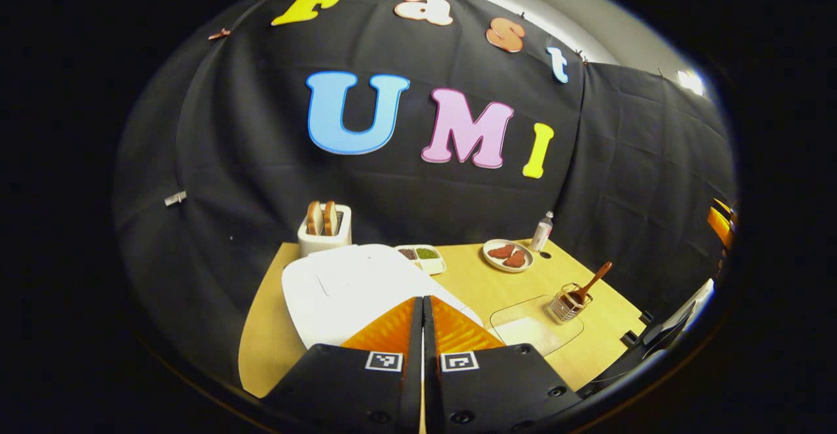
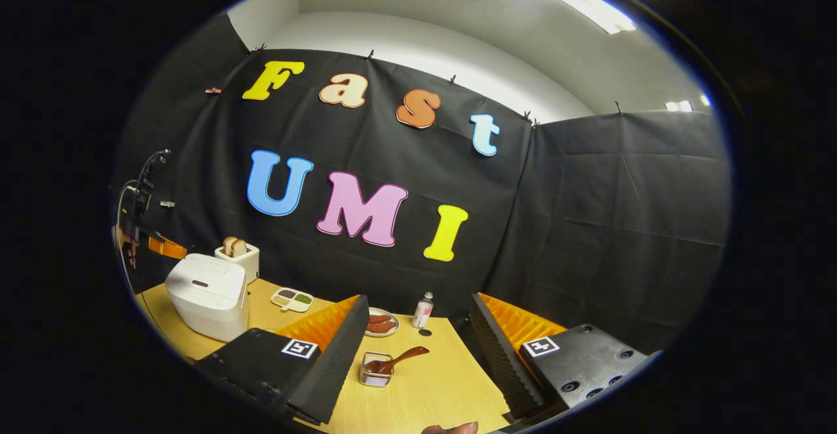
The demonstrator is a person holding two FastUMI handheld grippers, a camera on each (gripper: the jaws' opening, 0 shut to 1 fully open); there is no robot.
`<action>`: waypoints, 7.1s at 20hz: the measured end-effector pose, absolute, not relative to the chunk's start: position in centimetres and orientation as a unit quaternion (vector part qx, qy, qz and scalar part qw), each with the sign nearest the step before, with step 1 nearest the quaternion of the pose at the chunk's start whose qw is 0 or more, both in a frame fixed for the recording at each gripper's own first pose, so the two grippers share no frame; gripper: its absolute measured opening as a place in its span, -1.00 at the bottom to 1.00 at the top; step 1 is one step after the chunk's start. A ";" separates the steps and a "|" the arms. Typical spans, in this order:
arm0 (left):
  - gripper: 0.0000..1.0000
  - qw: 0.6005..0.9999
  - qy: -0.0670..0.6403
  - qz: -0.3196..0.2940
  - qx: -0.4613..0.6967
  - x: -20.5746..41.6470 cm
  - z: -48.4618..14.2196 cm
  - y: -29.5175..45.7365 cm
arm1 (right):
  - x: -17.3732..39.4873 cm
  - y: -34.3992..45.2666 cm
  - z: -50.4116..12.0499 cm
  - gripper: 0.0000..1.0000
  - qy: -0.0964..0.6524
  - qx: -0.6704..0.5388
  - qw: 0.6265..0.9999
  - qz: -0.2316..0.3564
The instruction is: Close the left gripper, press the button to open the rice cooker; take a wooden spoon from the chopstick holder with the right hand, scoop a spoonful of rice and pour it into the rice cooker, then put the wooden spoon back into the chopstick holder.
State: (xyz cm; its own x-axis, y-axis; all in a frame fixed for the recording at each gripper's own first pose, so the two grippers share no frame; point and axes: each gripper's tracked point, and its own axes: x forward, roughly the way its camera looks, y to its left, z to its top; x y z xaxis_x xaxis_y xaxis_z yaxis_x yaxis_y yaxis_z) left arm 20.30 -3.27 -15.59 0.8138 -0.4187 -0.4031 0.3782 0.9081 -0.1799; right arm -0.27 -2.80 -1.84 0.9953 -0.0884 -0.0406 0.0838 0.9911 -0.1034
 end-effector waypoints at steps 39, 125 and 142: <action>-0.55 0.991 0.061 -0.105 0.064 24.9 -6.2 -2.7 | 0.5 -6.2 -4.3 0.95 0.050 -0.056 0.996 -0.049; 0.96 0.989 0.109 0.097 -0.013 -0.5 -6.9 -2.1 | 17.8 2.5 -27.8 -0.60 0.222 0.168 0.941 0.191; 0.96 0.993 0.114 0.043 0.000 1.2 -8.0 4.1 | 13.8 21.1 -35.5 -0.60 0.293 0.024 0.927 0.235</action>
